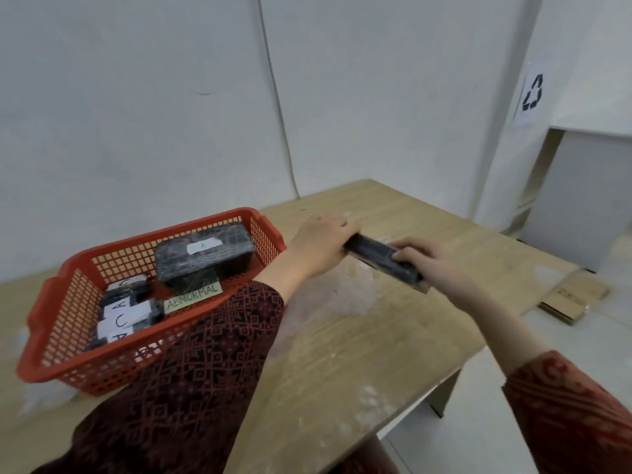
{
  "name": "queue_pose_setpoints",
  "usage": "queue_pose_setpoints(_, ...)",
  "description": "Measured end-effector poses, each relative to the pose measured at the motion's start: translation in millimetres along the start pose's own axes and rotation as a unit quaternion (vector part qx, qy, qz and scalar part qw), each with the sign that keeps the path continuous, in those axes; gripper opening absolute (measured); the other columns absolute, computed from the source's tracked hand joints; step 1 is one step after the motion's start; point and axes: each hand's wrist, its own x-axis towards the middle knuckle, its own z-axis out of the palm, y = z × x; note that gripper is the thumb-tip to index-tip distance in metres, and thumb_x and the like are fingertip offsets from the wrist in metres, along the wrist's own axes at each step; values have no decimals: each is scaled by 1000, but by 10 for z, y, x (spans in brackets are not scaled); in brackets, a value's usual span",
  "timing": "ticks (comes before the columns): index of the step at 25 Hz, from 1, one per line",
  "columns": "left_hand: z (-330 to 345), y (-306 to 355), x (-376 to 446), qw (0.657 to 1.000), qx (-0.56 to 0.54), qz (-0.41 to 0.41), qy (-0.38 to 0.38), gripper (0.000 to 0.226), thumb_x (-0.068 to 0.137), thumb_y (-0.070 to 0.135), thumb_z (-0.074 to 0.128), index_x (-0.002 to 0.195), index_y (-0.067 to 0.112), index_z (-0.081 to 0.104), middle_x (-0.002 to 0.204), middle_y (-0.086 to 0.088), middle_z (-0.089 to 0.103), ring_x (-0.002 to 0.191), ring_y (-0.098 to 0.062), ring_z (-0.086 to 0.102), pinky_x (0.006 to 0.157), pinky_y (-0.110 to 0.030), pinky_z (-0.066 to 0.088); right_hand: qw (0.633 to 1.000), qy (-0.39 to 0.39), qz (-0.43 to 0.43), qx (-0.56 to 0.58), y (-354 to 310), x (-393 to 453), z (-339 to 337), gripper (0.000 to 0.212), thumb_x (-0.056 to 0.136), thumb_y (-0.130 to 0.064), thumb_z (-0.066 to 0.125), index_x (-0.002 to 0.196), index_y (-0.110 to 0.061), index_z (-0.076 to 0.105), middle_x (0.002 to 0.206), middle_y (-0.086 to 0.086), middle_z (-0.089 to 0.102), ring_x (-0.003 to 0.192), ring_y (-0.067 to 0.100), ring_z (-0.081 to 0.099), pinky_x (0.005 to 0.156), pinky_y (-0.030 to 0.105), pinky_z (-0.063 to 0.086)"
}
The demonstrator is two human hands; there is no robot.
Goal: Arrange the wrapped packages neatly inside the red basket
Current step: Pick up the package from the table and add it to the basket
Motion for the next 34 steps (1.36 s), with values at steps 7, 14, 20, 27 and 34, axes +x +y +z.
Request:
queue_pose_setpoints(7,-675,-585,-168,963,-257,-39,73,36,76,28,71,112,26,65,98,6,66,92,-10,58,82,-24,43,982,-129,-102,93,-547,59,-203,49,79,-60,57,118,-31,62,119,-4,69,110,11,64,90,28,50)
queue_pose_setpoints(14,-827,-1138,-1129,870,-355,-276,201,32,72,39,74,101,28,68,104,2,67,93,-12,62,70,-23,52,968,-88,-139,191,-1080,468,719,28,88,-29,61,115,-20,59,109,4,70,92,13,68,74,24,57)
queue_pose_setpoints(20,-595,-1373,-1815,788,-375,-446,197,37,75,27,74,109,21,59,112,-6,62,102,-25,61,80,-47,54,988,-119,-18,98,-1124,737,1418,41,88,-31,62,120,-9,48,116,15,61,87,22,66,64,33,60)
queue_pose_setpoints(27,-411,-1438,-2060,737,-393,-547,57,33,77,20,73,99,12,50,107,-13,60,77,-26,69,56,-34,59,926,-166,-163,-297,-1249,730,1578,95,66,-42,79,141,-13,30,128,7,57,113,27,56,82,30,41)
queue_pose_setpoints(34,-239,-1424,-2136,760,-401,-511,6,46,71,20,78,111,11,57,113,-9,55,88,-17,60,56,-24,56,870,-181,-187,-418,-1170,606,1765,67,73,-42,73,127,-14,45,125,13,51,109,30,52,92,43,48)
